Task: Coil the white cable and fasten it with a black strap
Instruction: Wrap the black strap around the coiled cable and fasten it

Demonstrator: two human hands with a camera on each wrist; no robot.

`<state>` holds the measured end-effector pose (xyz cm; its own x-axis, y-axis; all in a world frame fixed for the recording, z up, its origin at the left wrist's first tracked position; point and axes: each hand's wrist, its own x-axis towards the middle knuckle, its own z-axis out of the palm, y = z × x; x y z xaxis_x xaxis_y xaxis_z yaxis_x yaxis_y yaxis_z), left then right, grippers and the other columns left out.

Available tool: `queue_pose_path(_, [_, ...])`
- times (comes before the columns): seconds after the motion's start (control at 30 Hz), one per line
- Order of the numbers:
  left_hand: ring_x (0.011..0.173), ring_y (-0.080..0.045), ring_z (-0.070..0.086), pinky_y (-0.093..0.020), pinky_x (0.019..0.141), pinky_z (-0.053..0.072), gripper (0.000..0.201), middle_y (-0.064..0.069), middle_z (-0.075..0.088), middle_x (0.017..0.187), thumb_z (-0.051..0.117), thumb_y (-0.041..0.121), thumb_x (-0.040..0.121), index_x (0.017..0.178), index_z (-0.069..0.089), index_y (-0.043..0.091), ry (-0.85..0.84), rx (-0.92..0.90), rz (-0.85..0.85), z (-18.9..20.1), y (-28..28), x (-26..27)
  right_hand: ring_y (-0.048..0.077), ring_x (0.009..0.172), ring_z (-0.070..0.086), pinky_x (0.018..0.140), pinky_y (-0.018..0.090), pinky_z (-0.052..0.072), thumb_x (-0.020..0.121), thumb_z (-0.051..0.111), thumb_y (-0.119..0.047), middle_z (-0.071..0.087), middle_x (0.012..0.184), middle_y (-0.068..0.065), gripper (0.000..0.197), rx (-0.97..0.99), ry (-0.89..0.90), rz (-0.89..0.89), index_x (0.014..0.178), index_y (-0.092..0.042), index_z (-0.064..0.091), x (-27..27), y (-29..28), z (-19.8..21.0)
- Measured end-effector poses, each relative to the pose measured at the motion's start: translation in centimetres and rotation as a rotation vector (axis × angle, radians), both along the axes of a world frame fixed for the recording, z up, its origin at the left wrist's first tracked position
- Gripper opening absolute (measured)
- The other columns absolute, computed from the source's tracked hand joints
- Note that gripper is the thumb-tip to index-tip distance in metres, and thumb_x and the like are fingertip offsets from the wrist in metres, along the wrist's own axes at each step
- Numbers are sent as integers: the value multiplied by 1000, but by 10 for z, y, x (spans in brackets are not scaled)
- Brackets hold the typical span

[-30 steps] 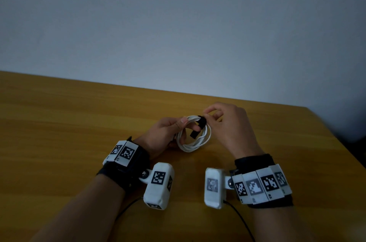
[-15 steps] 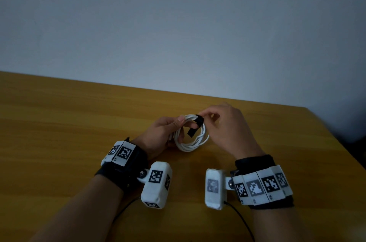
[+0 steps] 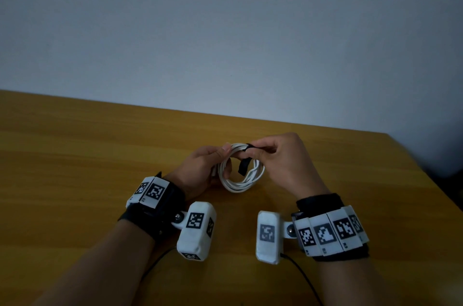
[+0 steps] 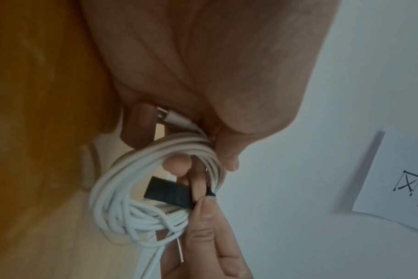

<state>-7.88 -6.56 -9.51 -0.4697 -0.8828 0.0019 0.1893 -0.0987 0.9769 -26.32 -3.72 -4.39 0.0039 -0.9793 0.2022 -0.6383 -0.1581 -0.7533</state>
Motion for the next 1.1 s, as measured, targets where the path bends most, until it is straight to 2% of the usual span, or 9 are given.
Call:
queue_pose_path(0.13, [46,-19,40,-29,51,30,55,-8,50,52,36,31,102,63,69,13,14,12,3,-1,0,0,-9,79,68,72,4,47,91,74,-22,72,80,-25,10,-33,18,5,92,-27,83,3,1,0])
queue_pose_path(0.23, [48,-17,42,-26,49,33,46,-6,52,55,33,32,103,90,70,7,32,29,25,0,-2,-1,-5,92,67,89,19,56,93,73,-26,78,106,-10,20,-37,-12,-6,112,-21,79,4,1,0])
queue_pose_path(0.4, [58,-17,45,-27,59,37,45,-7,53,64,28,33,104,95,60,2,161,98,35,1,-5,0,14,140,48,108,34,47,96,68,-37,49,155,-10,53,152,-15,140,146,-38,52,3,3,0])
queue_pose_path(0.5, [61,-15,48,-28,61,37,45,-8,55,75,28,34,104,96,59,3,188,112,30,4,-4,0,26,129,59,92,40,61,95,71,-29,40,160,-8,61,214,-70,150,149,-43,46,2,3,0])
queue_pose_path(0.63, [65,-22,53,-30,59,48,44,-14,57,79,32,31,103,106,58,-5,209,110,64,6,-4,-1,26,119,67,96,50,58,91,75,-24,56,125,-25,47,103,-122,42,130,-47,60,-3,-1,-5])
queue_pose_path(0.7, [76,-28,57,-35,70,52,43,-18,59,87,35,28,103,112,58,-8,177,92,76,6,-5,0,23,107,73,87,45,63,91,75,-21,56,133,-15,47,128,-190,-19,133,-37,61,-6,-4,-5])
queue_pose_path(0.8, [109,-29,63,-37,90,54,36,-19,66,117,42,22,101,119,61,-3,143,112,184,6,-8,-1,20,79,79,70,33,65,94,72,-12,48,149,5,47,215,-298,-89,139,-20,59,-8,-4,-6])
queue_pose_path(0.93, [123,-24,57,-38,108,42,32,-14,62,128,45,17,99,124,59,4,174,159,265,5,-11,-1,18,79,79,70,31,65,96,69,-12,53,144,7,44,272,-343,-151,138,-14,56,-9,-6,-13])
queue_pose_path(1.1, [123,-23,57,-38,111,38,34,-14,63,128,45,16,97,123,61,2,185,160,274,5,-11,-1,17,84,77,76,32,64,95,71,-22,62,133,11,50,293,-326,-216,140,-12,53,-7,-7,-19])
